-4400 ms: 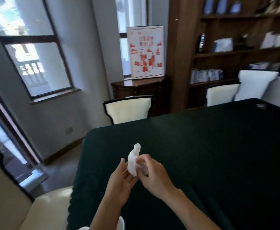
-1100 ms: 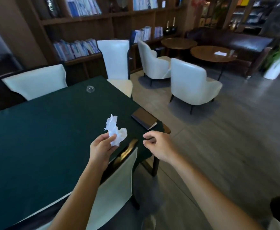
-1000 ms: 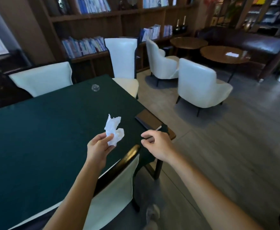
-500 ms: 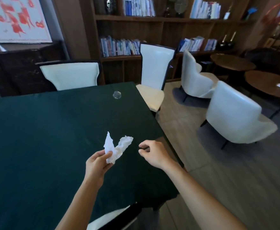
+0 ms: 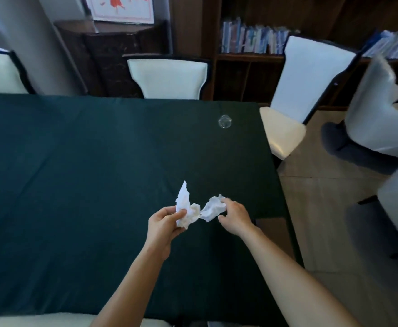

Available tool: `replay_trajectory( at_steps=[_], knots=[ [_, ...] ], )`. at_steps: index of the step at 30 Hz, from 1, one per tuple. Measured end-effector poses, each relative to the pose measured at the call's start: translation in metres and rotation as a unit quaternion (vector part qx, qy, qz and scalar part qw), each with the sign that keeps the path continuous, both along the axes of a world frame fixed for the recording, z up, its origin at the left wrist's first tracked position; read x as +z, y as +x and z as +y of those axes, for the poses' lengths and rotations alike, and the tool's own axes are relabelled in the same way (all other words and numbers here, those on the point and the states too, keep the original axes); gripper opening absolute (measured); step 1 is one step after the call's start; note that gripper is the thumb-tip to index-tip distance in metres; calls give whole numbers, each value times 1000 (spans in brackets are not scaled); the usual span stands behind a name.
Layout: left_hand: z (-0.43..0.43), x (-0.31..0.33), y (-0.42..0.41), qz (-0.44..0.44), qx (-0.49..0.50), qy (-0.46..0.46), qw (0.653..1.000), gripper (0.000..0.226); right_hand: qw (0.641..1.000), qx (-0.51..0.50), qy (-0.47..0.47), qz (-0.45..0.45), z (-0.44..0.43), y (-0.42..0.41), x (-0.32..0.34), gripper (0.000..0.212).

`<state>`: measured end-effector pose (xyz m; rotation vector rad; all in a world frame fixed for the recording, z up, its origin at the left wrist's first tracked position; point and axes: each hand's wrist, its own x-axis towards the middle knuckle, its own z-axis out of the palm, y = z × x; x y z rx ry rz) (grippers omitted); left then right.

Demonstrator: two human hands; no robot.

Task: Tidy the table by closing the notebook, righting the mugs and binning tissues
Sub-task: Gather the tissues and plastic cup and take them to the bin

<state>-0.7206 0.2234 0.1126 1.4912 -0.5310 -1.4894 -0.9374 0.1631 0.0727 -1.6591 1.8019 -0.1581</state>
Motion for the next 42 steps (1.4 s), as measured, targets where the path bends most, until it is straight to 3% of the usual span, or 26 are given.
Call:
replay_trajectory(
  at_steps=[6, 11, 13, 17, 20, 24, 28, 32, 35, 42],
  knots=[
    [-42, -16, -15, -30, 40, 32, 998, 15, 994, 103, 29, 17, -49, -2, -35, 66],
    [-71, -35, -24, -54, 69, 70, 994, 17, 975, 208, 74, -23, -83, -16, -40, 29],
    [-83, -42, -29, -67, 74, 85, 991, 16, 967, 232, 79, -62, -94, -23, -38, 28],
    [-111, -55, -49, -81, 64, 91, 990, 15, 941, 191, 131, -247, -121, -31, -24, 17],
    [-133, -57, -71, -67, 17, 74, 995, 21, 943, 79, 36, -321, -138, -31, -18, 14],
    [-161, -54, -95, 7, -38, 39, 998, 22, 949, -34, -119, -289, -152, -25, -22, 8],
    [-195, -50, -103, 55, -40, 38, 997, 26, 945, -14, -201, -257, -174, -28, -32, 8],
    [-228, -55, -106, 88, -15, 54, 995, 21, 941, 43, -144, -303, -208, -36, -33, 6],
    [-253, -62, -110, 112, 49, 69, 990, 23, 942, 26, -82, -323, -248, -45, -35, 23],
    [-301, -76, -110, 96, 100, 70, 988, 21, 968, -3, -204, -147, -383, -68, -43, 24]
  ],
)
